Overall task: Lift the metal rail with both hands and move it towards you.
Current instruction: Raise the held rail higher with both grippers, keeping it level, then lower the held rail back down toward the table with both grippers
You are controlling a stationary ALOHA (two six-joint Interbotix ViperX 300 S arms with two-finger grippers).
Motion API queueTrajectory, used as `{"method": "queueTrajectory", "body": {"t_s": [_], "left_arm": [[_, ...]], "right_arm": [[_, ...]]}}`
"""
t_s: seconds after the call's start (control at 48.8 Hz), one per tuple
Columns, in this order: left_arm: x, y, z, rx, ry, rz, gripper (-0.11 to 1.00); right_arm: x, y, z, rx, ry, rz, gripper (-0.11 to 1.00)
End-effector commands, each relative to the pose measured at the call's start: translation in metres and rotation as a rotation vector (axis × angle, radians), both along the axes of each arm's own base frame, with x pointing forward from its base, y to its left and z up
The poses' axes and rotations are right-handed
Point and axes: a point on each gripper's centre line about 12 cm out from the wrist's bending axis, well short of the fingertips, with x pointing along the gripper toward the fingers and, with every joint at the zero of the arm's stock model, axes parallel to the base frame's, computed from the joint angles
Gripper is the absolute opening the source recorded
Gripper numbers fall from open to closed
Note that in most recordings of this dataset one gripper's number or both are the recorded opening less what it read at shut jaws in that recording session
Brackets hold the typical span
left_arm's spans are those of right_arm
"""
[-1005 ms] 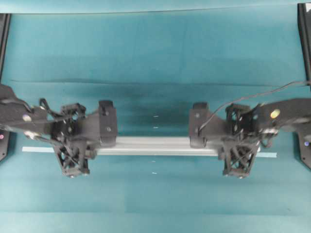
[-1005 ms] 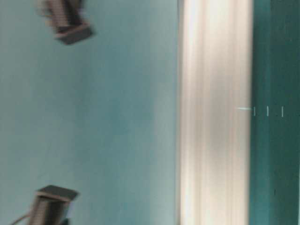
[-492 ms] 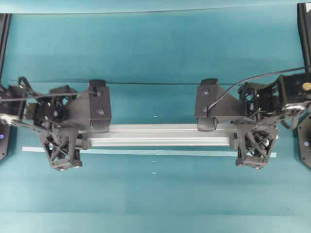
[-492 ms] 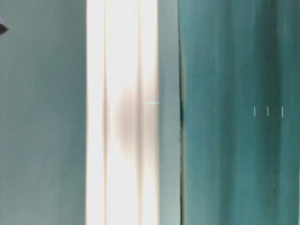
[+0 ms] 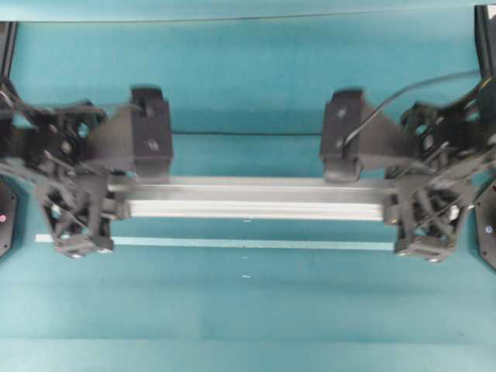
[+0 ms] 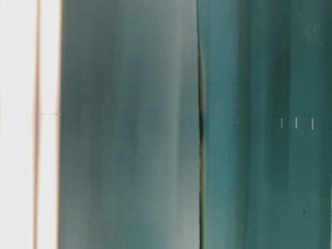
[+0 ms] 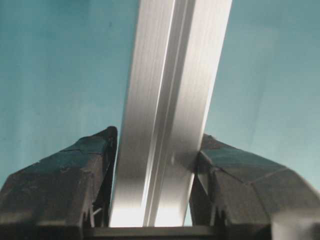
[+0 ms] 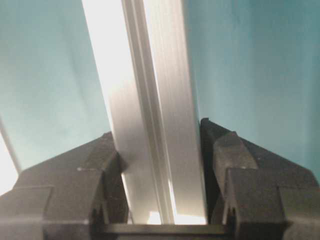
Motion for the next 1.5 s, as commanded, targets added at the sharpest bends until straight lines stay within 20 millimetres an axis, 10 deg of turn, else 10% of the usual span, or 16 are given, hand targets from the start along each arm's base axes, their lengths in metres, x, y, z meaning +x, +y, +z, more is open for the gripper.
{"method": "queueTrajectory", "body": {"t_s": [0.0,0.308,0.882,1.476], "left_arm": [[-0.006,0.002,0.036,-0.014,-0.050,0.026,0.36],[-0.006,0.002,0.077,-0.011,0.009,0.030,0.36],[-0.004,0.003,0.072,-0.008,0.025,0.030,0.36],[0.001,0.025,-0.096,0.001,0.204,0.091,0.36]], "right_arm": [[-0.003,-0.006,0.030,0.022,-0.027,-0.143,0.41],[-0.003,0.004,0.078,0.037,-0.080,-0.146,0.41],[-0.002,0.004,0.072,0.030,-0.062,-0.144,0.41],[-0.003,-0.014,-0.087,-0.039,0.024,-0.120,0.41]]}}
